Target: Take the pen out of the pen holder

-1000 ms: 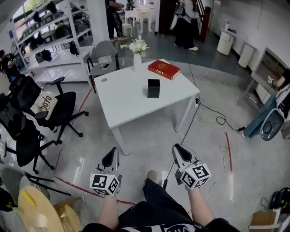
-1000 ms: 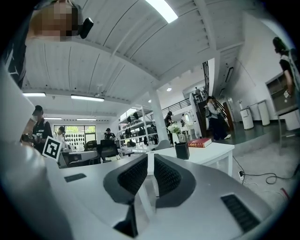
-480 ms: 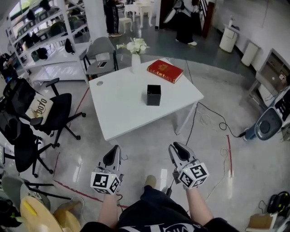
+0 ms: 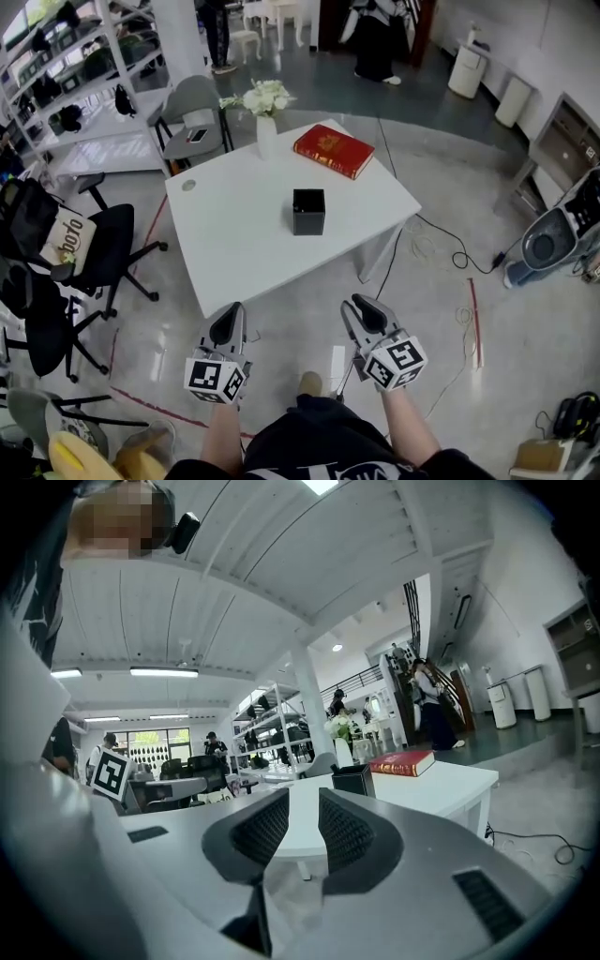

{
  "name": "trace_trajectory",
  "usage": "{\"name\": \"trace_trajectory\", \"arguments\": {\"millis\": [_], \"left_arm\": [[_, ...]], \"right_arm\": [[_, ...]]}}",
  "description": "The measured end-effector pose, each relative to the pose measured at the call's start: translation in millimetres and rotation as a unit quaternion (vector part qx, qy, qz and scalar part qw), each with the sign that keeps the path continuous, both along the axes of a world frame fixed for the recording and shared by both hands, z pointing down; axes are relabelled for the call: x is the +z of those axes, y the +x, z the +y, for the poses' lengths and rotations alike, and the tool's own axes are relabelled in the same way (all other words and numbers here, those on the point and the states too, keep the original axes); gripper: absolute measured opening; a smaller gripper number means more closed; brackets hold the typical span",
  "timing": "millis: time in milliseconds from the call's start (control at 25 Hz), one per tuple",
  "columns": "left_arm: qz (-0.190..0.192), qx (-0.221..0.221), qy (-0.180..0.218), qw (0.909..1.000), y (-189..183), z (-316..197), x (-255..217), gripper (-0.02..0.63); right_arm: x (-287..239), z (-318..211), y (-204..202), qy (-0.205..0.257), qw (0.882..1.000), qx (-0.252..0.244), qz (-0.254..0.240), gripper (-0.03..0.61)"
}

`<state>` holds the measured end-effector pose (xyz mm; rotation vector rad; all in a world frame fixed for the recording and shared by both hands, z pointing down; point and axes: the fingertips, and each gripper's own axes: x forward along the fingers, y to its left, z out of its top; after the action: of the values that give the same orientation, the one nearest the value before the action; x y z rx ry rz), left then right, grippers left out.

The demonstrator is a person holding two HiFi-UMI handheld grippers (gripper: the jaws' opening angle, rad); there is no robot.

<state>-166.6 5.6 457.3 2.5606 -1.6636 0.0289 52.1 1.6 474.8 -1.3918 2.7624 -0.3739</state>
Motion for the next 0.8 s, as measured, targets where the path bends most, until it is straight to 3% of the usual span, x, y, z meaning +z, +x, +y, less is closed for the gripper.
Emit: {"name": "trace_trajectory", "arguments": {"millis": [360,800], "left_arm": [[0.008,-0.001,-0.003,1.0000,5.2,-55.9,7.1,0.005],[0.016,-0.001,0.003,0.9999,7.2,-84.1,-0.2,0.005]], "right_arm": [[8.1,-50.7,4.7,-0.004,1.000,-0.003,0.002,0.095],[6.9,-77.8,-4.2,-0.001,1.000,-0.023,0.014,0.100]]}}
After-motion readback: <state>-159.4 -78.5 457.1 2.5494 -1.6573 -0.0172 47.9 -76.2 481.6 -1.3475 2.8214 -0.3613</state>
